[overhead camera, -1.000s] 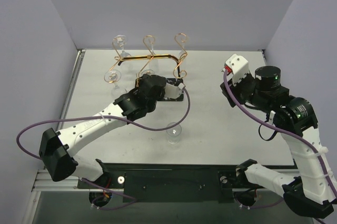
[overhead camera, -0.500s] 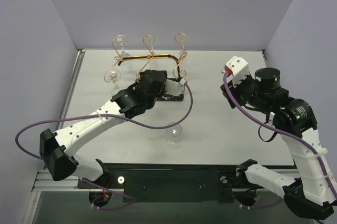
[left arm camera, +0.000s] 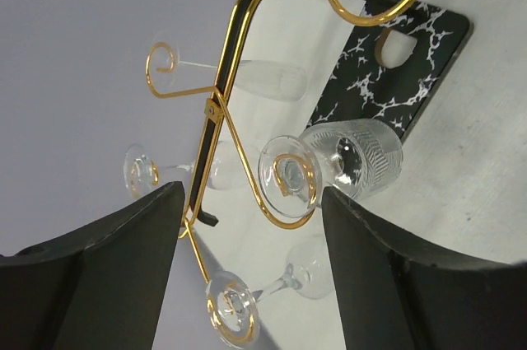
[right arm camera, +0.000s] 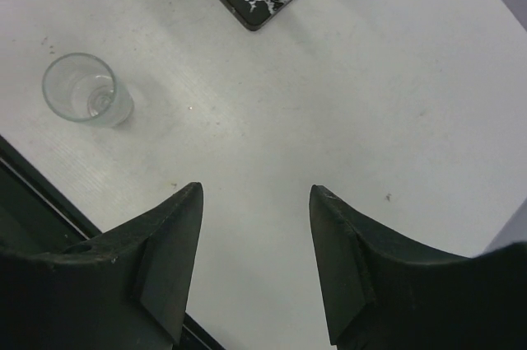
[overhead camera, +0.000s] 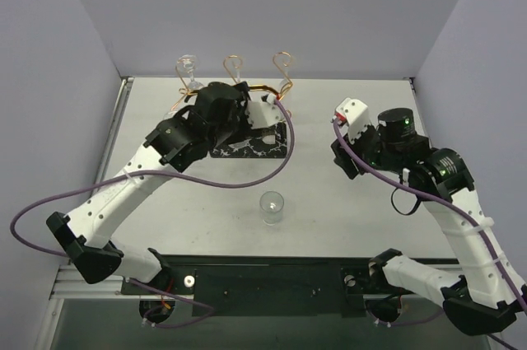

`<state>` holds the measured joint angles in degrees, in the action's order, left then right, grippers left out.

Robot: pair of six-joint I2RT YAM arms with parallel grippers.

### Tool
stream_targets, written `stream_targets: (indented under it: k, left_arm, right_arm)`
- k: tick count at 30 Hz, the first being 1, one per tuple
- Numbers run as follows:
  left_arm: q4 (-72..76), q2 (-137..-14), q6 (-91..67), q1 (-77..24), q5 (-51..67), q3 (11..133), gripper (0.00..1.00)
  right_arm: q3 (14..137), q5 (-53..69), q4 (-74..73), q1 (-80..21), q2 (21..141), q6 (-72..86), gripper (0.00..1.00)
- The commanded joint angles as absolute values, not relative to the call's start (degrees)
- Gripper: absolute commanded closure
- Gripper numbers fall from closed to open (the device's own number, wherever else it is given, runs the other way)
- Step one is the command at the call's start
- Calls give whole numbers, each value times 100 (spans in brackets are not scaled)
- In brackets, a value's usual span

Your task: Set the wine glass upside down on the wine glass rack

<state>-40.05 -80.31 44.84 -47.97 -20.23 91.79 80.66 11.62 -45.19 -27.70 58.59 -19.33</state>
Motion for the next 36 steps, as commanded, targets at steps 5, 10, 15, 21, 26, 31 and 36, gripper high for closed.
stream_targets:
  k: [5,10,15,21,26,31,36]
  left_arm:
    - [-4439,-7708,2859,-3088,621,9976,22]
    - [-4157,-7585,2014,-2049,1256,9862,21]
    - [-3894,-7383,1591,-1117,1871,9624,21]
    - [-3788,-7128,1310,-493,2311,9414,19]
    - [-3779,-6987,1222,-264,2381,9264,18]
    - [-3744,-6803,1204,-220,2461,9202,17]
    - [-3788,-6733,1239,-220,2566,9193,17]
  right_arm:
    - [7761,1907,-4298,-3549,6529,-1705,45]
    - [7787,1846,-4157,-4025,7249,-1644,44]
    - [7770,1741,-3973,-4517,7821,-1600,44]
    - [7664,1617,-3806,-4930,8446,-1626,44]
    - [7655,1573,-3736,-5054,8946,-1687,45]
    - [7603,1415,-3657,-5071,9246,-1828,47]
    - [7471,1275,-3533,-5071,9422,-1925,49]
